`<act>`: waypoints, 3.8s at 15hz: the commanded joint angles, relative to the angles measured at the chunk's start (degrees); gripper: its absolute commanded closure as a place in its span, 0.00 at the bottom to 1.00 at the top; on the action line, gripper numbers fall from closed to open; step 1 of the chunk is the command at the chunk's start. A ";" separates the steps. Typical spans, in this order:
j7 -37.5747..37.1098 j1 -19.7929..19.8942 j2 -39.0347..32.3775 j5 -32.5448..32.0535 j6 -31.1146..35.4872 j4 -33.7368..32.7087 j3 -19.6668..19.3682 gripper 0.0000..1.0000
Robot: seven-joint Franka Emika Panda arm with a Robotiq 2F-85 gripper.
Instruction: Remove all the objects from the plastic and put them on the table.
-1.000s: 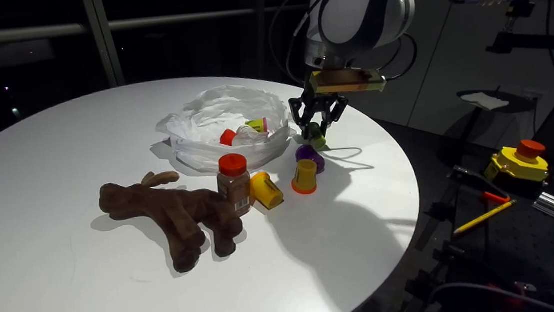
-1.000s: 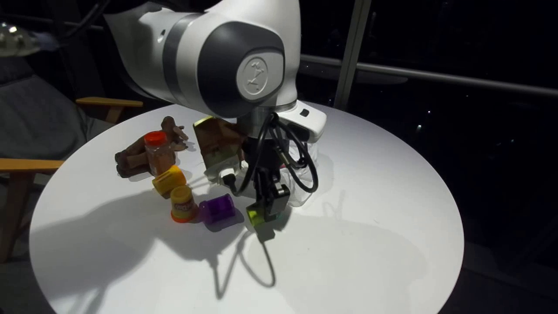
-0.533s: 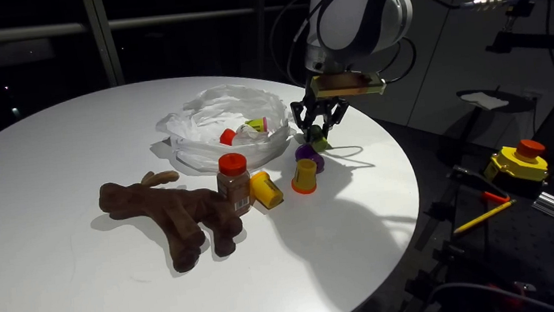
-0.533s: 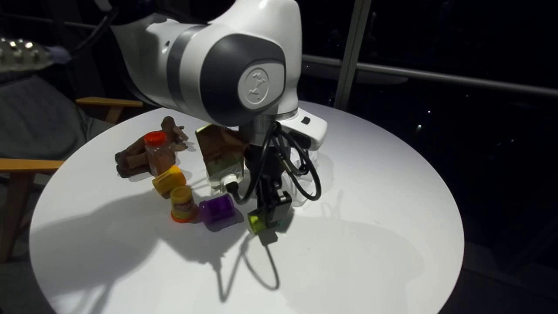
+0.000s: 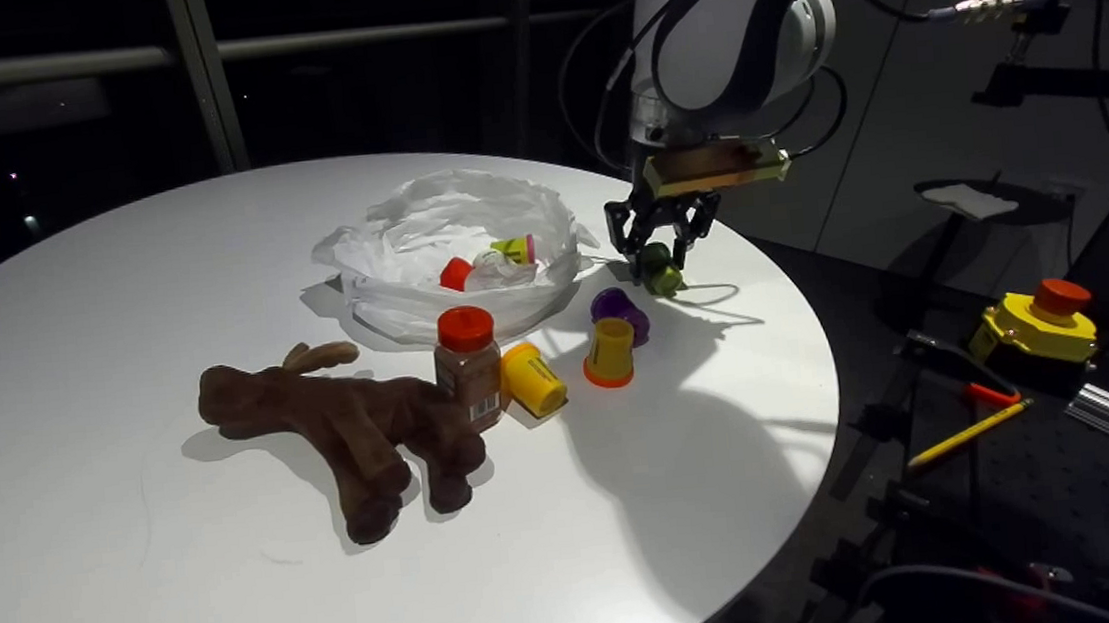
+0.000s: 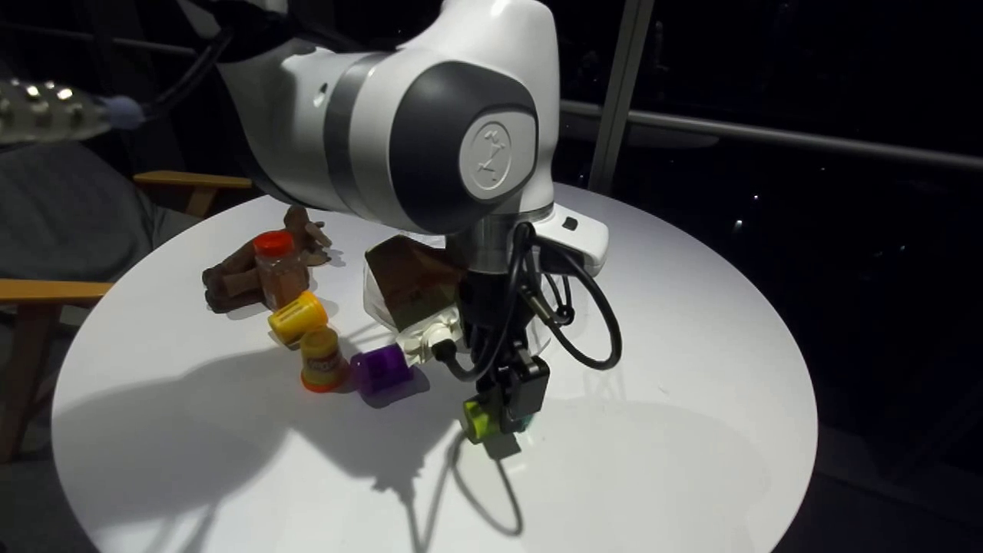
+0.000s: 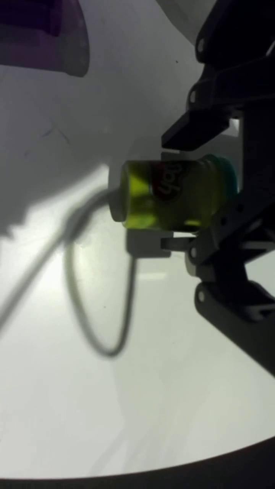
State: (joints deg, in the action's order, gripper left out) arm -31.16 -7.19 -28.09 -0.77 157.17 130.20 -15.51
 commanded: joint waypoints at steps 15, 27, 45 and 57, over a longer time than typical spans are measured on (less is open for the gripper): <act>-3.20 1.07 12.87 10.19 -13.87 -6.85 10.26 0.00; -13.92 -1.01 -7.71 8.44 -19.24 -32.93 9.27 0.00; -17.46 -1.30 -22.29 -0.15 -29.78 -48.61 6.23 0.00; -17.01 -1.05 -23.14 -0.28 -29.53 -48.65 5.14 0.68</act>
State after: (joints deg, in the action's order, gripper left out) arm -47.59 -8.35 -52.17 -0.10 128.30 81.99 -10.12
